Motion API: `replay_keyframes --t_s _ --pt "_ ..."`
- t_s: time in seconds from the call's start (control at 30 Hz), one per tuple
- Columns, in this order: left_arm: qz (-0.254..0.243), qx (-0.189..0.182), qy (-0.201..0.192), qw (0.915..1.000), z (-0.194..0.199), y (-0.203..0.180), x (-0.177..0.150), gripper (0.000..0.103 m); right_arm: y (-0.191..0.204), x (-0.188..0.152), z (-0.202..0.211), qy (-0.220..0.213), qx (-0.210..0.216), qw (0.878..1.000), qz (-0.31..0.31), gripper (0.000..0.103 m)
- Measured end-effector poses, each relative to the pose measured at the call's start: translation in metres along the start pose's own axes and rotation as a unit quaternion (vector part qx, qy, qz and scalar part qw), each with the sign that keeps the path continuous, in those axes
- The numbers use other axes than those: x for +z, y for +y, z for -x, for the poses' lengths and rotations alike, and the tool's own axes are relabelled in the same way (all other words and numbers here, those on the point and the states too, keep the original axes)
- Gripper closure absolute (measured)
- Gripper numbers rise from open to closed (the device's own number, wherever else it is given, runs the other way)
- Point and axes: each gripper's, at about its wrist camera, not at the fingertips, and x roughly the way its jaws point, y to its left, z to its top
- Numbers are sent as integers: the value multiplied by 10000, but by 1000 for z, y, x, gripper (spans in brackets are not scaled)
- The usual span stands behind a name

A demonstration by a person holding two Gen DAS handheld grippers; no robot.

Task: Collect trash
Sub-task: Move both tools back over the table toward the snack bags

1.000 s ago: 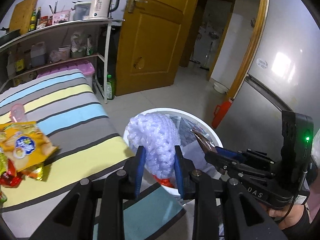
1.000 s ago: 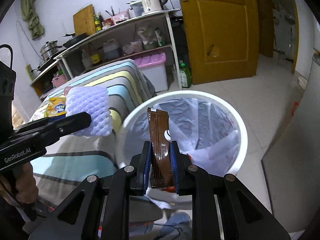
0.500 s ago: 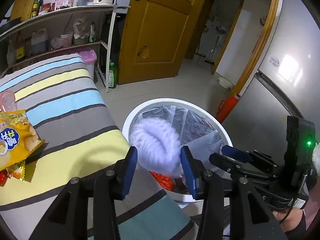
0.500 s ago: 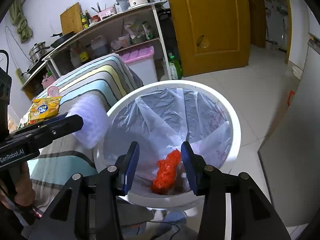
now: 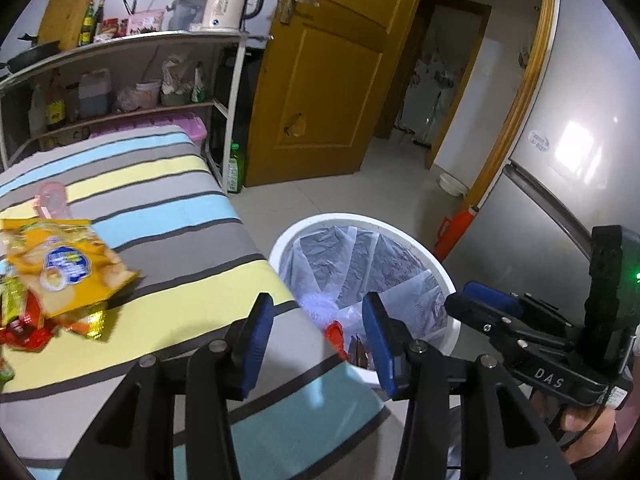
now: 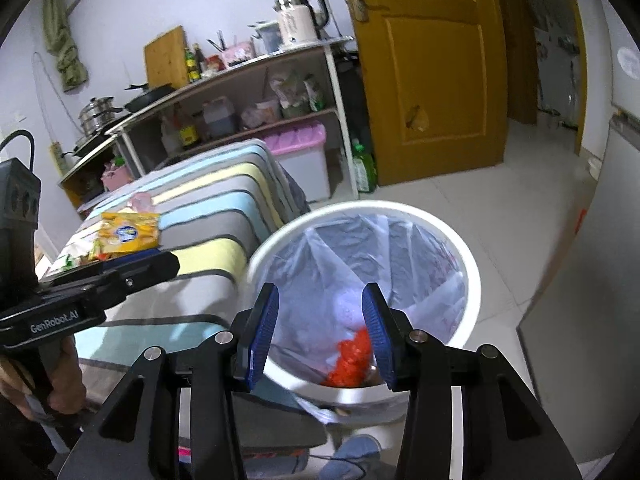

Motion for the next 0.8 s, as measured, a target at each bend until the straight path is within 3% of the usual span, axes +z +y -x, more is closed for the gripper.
replay_keyframes --t_s 0.33,0.8 --pt "143 328 -485 9982 61 25 -17 55 58 -2 17 -169 332 9978 549 58" --pt "506 1008 -791 9905 113 81 -42 55 129 -8 5 39 979 9883 1171 58"
